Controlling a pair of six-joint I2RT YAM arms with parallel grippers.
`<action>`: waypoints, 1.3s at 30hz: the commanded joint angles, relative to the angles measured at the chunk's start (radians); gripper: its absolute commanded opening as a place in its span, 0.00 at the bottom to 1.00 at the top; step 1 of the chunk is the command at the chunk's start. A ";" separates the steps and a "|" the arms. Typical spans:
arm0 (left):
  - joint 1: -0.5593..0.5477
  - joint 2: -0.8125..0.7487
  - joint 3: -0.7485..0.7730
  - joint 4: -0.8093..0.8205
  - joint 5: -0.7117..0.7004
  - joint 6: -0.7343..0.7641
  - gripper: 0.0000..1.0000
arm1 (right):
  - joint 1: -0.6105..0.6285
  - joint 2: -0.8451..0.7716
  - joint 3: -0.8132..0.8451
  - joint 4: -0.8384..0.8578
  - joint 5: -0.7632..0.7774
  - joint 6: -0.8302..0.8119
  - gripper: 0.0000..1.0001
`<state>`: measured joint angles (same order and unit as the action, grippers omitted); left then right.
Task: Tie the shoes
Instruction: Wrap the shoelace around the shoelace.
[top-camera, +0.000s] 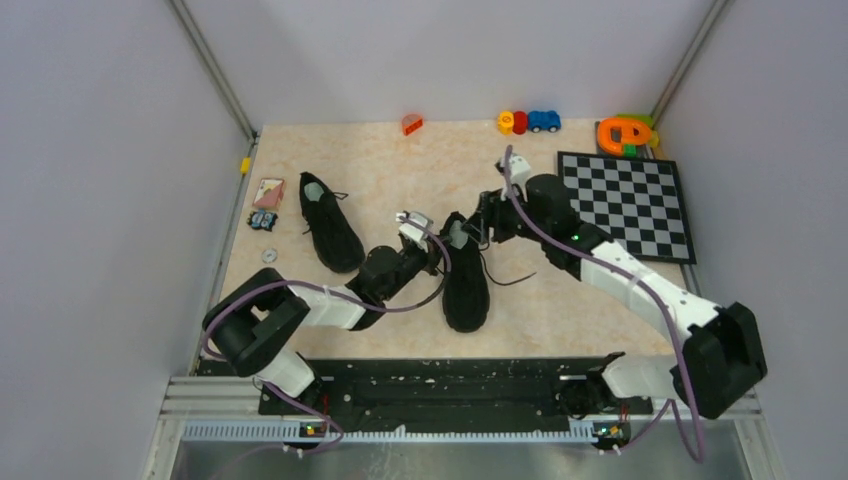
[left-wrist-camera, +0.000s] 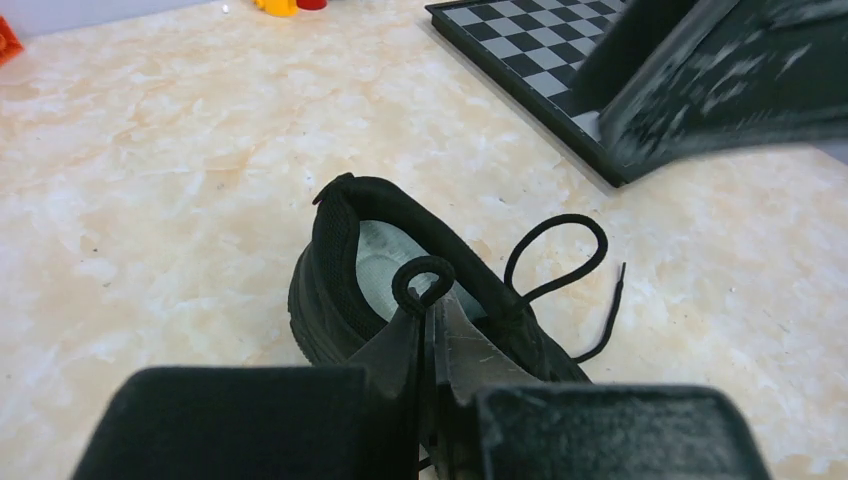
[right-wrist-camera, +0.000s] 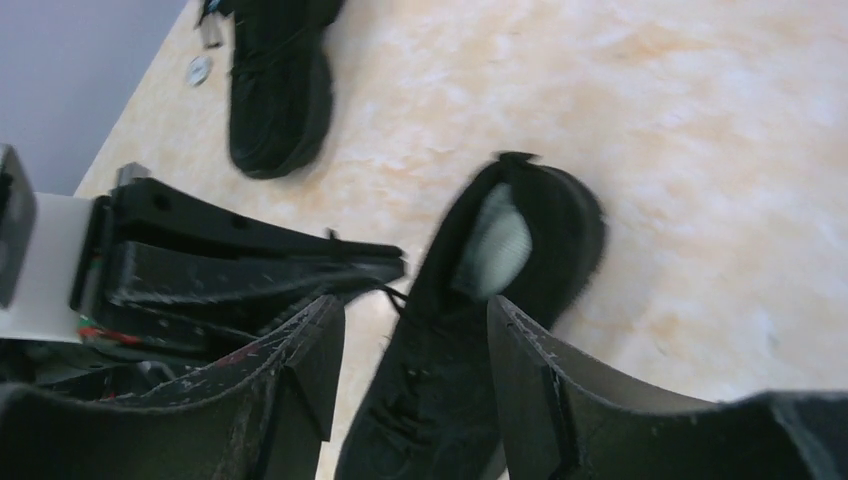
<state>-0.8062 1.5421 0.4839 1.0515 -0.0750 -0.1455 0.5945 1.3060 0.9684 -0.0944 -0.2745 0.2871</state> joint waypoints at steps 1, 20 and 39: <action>0.050 -0.018 -0.013 0.074 0.129 -0.091 0.00 | -0.066 -0.143 -0.085 -0.005 0.229 0.188 0.57; 0.160 -0.100 -0.007 -0.014 0.324 -0.119 0.00 | -0.111 -0.245 -0.482 0.201 0.062 -0.009 0.50; 0.178 -0.118 -0.004 -0.038 0.376 -0.070 0.00 | -0.193 0.212 -0.361 0.543 -0.179 0.032 0.32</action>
<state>-0.6346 1.4708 0.4690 0.9936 0.2771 -0.2432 0.4267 1.4776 0.5552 0.3164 -0.3988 0.2955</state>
